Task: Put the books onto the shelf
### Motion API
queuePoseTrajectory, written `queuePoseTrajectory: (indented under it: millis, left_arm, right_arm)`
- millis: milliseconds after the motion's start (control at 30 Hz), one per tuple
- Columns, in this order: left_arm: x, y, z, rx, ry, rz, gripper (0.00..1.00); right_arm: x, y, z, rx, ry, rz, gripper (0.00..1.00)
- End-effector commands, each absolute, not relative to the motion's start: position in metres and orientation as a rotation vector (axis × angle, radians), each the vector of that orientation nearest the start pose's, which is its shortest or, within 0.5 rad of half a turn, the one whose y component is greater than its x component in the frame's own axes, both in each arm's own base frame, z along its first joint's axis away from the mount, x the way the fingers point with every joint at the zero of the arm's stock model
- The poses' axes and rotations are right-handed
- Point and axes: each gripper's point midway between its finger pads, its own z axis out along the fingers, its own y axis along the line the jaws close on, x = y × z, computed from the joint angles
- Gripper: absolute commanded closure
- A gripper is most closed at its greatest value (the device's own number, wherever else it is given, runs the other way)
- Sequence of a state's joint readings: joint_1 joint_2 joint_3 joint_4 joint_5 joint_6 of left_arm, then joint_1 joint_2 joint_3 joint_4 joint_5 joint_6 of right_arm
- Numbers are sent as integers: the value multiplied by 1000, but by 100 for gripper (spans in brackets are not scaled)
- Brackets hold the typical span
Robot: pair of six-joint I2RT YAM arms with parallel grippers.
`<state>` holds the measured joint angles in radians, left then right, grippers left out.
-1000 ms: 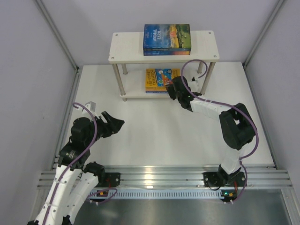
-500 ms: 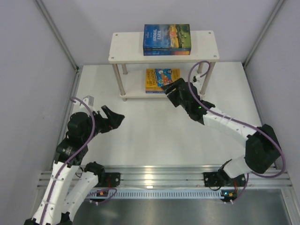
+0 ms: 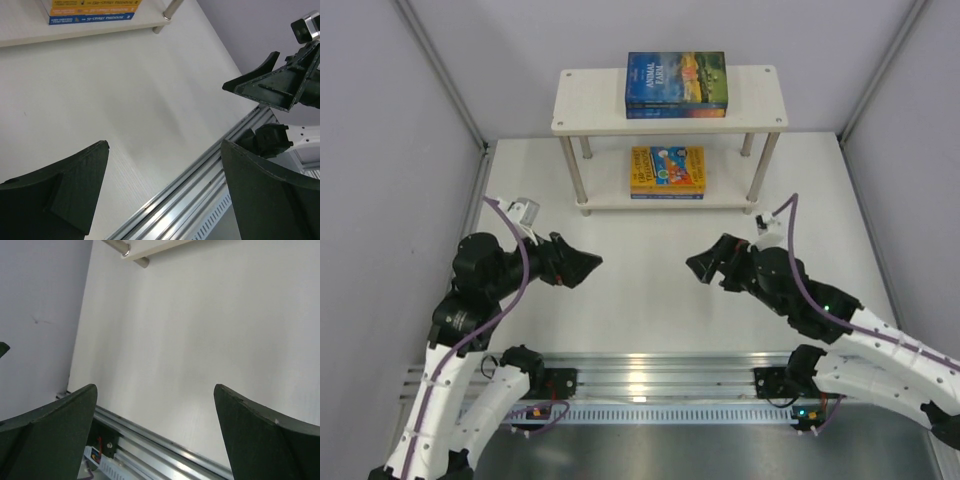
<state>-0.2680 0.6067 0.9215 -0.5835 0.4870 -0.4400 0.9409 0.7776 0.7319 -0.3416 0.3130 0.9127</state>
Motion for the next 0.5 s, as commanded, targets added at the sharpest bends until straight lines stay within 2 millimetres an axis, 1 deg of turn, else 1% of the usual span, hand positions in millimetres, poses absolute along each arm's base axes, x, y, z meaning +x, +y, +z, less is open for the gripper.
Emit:
queuePoseTrajectory:
  millis: [0,33,67,100,133,233,333,433,467]
  left_arm:
    - [178,-168,307,321,1836,-1031,1]
    - [176,-169,295,321,1839,-1042,1]
    - [175,-170,293,316,1829,-1061,1]
    - [172,-171,296,329,1796,-1072,1]
    - [172,-171,290,322,1804,-1079,1]
    - [173,-168,287,280,1808,-1071,1]
    - [170,-167,289,274,1803,-1070,1]
    - [170,-163,286,268,1810,-1038,1]
    - [169,-163,286,264,1812,-1034,1]
  right_arm:
    - [184,188,218,133,2060,732,0]
    - [179,179,228,127,2015,751,0]
    - [179,168,231,130,1993,719,0]
    - [178,162,235,138,1970,721,0]
    - [174,155,247,149,1918,754,0]
    - [169,139,269,160,1822,783,0]
    - [167,126,281,185,1772,780,0]
    - [167,122,284,204,1766,778,0]
    - [166,121,282,210,1772,777,0]
